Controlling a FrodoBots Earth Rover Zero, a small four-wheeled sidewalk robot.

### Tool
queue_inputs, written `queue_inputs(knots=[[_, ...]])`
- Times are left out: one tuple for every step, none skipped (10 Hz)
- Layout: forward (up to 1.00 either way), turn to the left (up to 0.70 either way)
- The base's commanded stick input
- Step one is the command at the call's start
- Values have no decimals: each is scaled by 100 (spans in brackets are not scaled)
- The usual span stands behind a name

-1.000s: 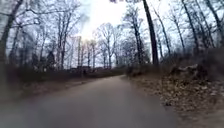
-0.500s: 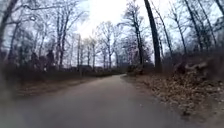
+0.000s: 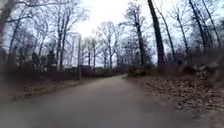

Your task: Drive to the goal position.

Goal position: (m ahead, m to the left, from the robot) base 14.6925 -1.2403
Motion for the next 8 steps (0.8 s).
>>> queue_inputs(knots=[[100, 0], [100, 0], [100, 0], [100, 0], [100, 0], [100, 0], [100, 0], [100, -21]])
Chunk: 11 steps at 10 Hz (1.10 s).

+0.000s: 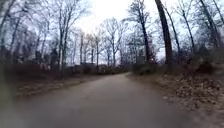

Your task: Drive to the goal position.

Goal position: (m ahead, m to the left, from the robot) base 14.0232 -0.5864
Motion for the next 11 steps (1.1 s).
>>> queue_inputs(knots=[[100, -40], [100, -33], [100, -19], [100, 0], [100, 0], [100, 0], [100, 0], [100, 0], [100, 0], [100, 0], [100, 0]])
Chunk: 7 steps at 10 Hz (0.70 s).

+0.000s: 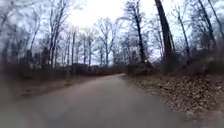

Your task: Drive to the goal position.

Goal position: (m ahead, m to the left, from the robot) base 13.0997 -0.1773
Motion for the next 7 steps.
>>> queue_inputs(knots=[[100, 0], [100, 0], [100, 0], [100, 0], [100, 0], [100, 0], [100, 0]])
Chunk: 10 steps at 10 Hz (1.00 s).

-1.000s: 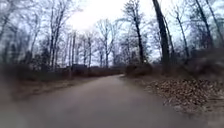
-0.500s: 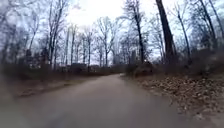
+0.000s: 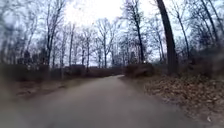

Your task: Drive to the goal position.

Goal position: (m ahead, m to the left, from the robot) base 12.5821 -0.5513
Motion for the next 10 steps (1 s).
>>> queue_inputs(knots=[[100, 0], [100, 0], [100, 0], [100, 0], [100, 0], [100, 0], [100, 0], [100, 0], [100, 0], [100, 0]])
